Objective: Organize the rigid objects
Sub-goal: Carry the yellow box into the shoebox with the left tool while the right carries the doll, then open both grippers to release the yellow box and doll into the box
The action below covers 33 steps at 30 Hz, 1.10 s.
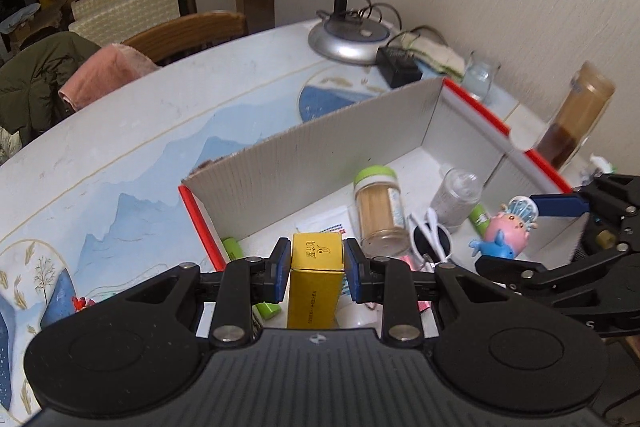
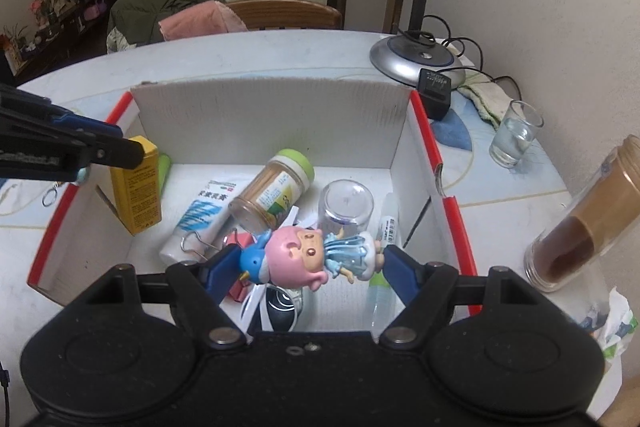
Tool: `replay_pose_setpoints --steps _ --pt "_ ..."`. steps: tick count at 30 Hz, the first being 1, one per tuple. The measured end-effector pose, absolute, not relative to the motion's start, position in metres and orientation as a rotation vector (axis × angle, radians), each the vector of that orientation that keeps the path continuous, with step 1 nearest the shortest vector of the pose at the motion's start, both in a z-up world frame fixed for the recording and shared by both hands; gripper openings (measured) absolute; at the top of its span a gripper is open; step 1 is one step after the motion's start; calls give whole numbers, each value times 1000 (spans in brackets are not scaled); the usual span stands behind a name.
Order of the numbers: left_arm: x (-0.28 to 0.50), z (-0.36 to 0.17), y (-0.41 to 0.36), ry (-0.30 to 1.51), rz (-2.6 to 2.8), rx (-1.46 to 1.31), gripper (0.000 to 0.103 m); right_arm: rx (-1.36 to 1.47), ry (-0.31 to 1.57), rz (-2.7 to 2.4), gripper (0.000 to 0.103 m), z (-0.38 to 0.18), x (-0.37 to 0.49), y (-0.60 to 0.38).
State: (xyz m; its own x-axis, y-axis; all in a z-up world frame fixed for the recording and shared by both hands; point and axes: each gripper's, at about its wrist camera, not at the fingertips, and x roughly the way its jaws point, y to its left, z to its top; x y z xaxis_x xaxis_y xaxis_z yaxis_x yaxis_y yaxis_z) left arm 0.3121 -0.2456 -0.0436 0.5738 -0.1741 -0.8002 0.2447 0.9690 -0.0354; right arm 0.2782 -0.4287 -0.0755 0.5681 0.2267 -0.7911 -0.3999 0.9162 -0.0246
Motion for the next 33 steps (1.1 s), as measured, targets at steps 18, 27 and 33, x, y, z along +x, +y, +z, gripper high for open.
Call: replay_pose_setpoints --steps 18,27,33 --pt "354 -69 -256 987 -207 119 27 -264 960 380 76 -102 295 -426" --pt "381 -80 -265 1009 -206 137 28 -252 995 370 76 -109 301 -425" --pt "393 -93 -267 1060 -205 168 28 -236 1008 369 76 -109 300 -423"
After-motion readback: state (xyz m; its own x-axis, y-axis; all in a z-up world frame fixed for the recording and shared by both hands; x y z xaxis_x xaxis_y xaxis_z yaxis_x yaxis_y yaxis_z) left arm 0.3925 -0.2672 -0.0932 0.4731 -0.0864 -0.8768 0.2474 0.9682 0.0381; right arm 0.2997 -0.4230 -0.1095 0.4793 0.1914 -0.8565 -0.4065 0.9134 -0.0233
